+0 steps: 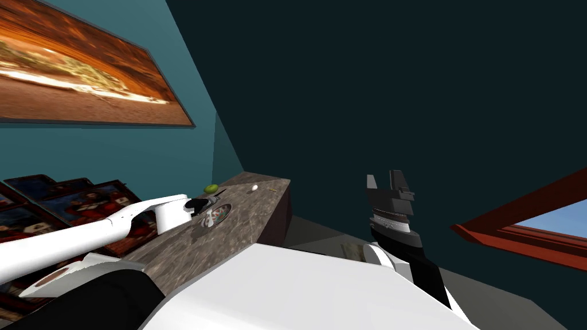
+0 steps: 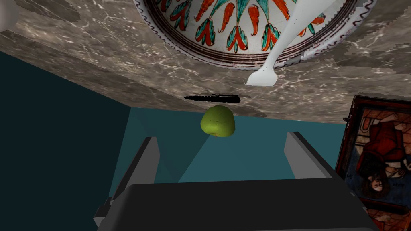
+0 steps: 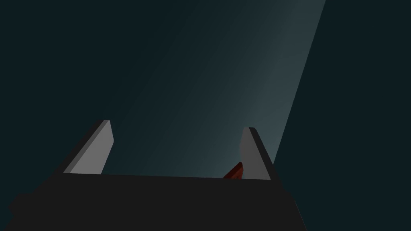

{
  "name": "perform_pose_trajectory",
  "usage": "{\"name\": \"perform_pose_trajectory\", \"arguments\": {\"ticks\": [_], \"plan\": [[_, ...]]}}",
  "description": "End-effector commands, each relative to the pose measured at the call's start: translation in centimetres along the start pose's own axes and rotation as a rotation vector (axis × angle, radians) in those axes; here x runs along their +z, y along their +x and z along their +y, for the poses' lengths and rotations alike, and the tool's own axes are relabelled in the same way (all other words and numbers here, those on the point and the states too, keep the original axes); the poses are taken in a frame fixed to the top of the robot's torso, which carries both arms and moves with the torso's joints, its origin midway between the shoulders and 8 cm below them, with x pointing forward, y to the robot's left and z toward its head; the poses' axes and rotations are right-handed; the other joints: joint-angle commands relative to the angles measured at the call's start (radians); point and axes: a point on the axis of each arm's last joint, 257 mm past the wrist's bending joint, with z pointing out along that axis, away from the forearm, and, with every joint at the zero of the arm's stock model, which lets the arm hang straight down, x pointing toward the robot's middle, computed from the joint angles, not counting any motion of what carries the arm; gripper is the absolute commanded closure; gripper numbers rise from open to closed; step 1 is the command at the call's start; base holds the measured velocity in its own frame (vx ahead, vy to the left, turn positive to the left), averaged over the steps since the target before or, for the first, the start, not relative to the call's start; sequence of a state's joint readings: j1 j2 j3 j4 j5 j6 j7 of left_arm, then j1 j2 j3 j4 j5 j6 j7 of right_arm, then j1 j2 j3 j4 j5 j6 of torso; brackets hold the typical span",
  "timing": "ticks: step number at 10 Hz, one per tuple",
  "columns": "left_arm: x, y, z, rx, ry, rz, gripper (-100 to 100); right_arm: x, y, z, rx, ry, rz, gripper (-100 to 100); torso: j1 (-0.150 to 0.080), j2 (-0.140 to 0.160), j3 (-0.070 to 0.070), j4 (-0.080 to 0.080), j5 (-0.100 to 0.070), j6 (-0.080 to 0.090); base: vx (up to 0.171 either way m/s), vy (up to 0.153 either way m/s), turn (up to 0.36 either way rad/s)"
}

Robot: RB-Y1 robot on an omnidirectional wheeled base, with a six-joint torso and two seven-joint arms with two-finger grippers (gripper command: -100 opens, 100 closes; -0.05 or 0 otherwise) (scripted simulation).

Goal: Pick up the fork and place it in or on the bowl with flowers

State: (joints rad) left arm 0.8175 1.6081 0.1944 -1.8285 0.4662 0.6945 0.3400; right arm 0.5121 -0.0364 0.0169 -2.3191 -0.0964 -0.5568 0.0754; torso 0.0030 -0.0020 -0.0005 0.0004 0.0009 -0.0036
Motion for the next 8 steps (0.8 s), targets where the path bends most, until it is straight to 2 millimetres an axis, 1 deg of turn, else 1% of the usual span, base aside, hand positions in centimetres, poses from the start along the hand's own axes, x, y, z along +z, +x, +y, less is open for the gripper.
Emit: {"name": "perform_pose_trajectory", "arguments": {"ticks": [1,2,3,8], "plan": [[-0.79,0.01,-1.54,0.012,0.009,0.006,-100,0.00,0.00,0.00,0.000,0.000,0.000,0,0.000,0.000,0.000,0.000,0.000,0.000,0.005,-0.006,0.018],[-0.53,0.08,-1.02,0.008,0.008,0.004,-100,0.00,0.00,0.00,0.000,0.000,0.000,0,0.000,0.000,0.000,0.000,0.000,0.000,0.000,0.000,0.000],[-0.60,0.08,-1.11,0.008,0.007,0.004,0,0.00,0.00,0.00,0.000,0.000,0.000,0,0.000,0.000,0.000,0.000,0.000,0.000,0.000,0.000,0.000],[-0.60,0.08,-1.10,0.008,0.007,0.004,0,0.00,0.00,0.00,0.000,0.000,0.000,0,0.001,0.001,0.000,0.000,0.000,0.000,0.000,0.000,0.000]]}}
